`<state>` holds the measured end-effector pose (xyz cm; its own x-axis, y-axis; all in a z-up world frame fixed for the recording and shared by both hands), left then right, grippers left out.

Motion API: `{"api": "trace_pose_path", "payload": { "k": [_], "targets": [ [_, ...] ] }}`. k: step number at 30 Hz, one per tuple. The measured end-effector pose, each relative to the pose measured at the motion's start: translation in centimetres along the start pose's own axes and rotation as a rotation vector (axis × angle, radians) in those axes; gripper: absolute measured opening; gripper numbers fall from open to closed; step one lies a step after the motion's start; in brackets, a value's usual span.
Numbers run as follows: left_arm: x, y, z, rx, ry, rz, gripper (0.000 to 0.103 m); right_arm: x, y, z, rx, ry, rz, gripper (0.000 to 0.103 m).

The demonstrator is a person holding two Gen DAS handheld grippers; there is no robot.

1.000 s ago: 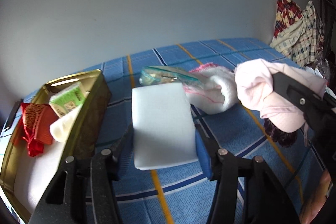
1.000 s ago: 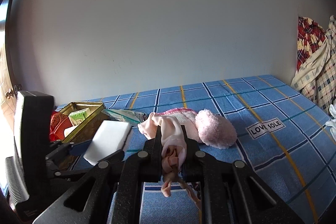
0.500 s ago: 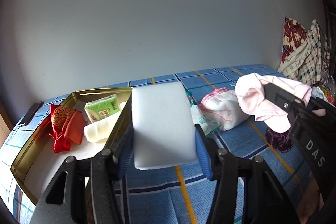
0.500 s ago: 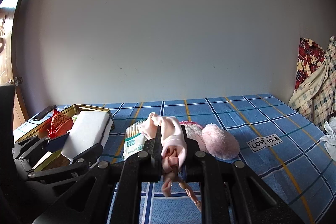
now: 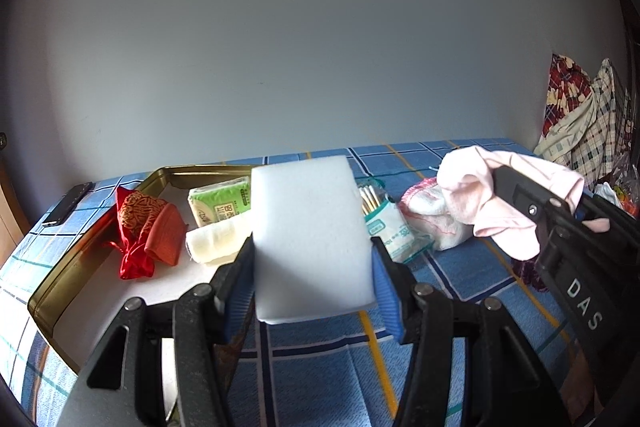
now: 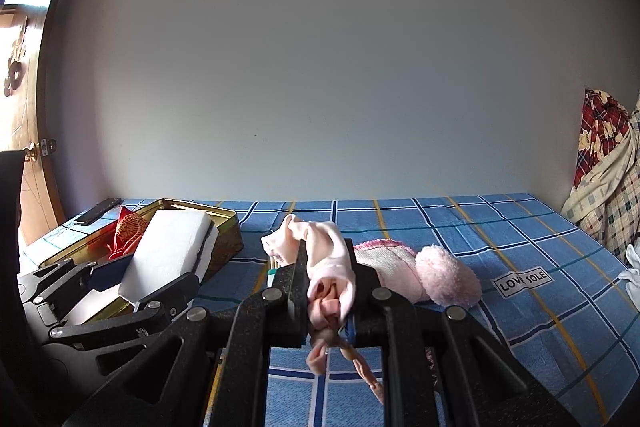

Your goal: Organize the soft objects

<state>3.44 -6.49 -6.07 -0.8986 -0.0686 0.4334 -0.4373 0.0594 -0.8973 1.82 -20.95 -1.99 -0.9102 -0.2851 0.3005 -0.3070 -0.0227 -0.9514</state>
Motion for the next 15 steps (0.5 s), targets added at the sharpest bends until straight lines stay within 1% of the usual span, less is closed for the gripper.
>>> {"api": "trace_pose_path", "payload": {
  "k": [8,15],
  "targets": [
    [0.5,0.2,-1.0,0.016,-0.009,0.009,0.054,-0.3,0.1,-1.1,0.017,-0.018,0.004,0.014],
    [1.0,0.2,-2.6,0.034,-0.017,0.022,0.054,-0.8,0.1,-2.6,0.035,-0.041,0.000,0.014]
  ]
}}
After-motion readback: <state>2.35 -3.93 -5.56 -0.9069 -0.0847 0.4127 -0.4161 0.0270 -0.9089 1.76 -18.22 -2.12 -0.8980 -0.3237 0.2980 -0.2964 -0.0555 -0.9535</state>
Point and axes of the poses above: each gripper's, at about its wrist camera, not at the fingertips, and x roughly against the way its jaws point, z to its right, y to its underside, the point moved 1 cm from there along -x, roughly the way its jaws point, and after that the axes turned 8 degrees about -y, right-handed, at the moved point
